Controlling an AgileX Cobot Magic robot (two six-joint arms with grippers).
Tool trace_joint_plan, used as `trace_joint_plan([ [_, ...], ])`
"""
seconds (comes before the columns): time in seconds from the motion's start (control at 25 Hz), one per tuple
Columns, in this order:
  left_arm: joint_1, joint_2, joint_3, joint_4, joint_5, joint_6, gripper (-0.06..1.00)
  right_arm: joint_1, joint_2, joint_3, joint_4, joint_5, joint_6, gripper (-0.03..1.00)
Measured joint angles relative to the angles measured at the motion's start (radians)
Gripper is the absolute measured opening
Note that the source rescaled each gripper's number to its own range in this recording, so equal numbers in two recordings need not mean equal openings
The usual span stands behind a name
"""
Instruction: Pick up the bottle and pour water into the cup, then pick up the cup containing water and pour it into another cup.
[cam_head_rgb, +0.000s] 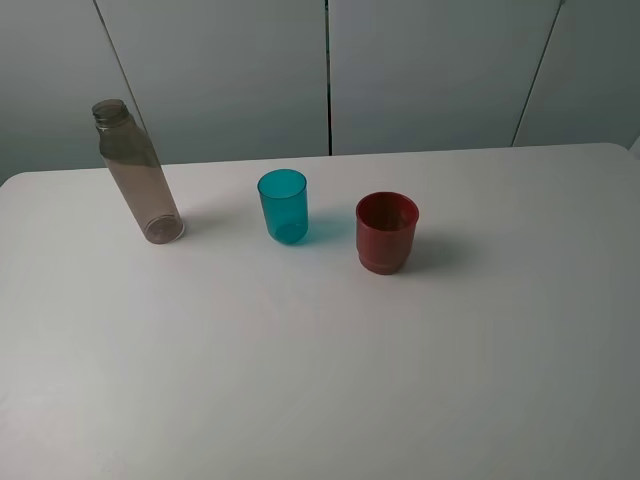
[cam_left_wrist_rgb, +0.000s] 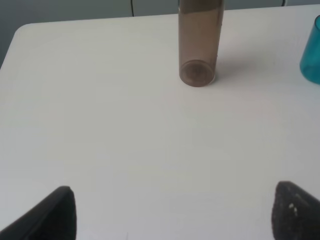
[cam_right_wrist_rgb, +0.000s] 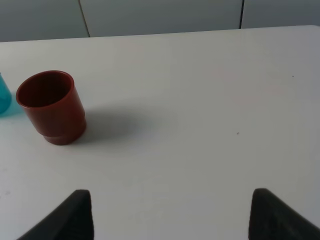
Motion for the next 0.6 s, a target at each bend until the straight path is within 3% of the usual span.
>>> trace_joint_plan([
  [0.4, 0.004, 0.0, 0.002, 0.0, -0.004, 0.002, 1.0, 0.0, 0.0, 0.0, 0.0, 0.0, 0.006, 0.1],
  [0.6, 0.061, 0.0, 0.002, 0.0, -0.004, 0.002, 1.0, 0.0, 0.0, 0.0, 0.0, 0.0, 0.006, 0.1],
])
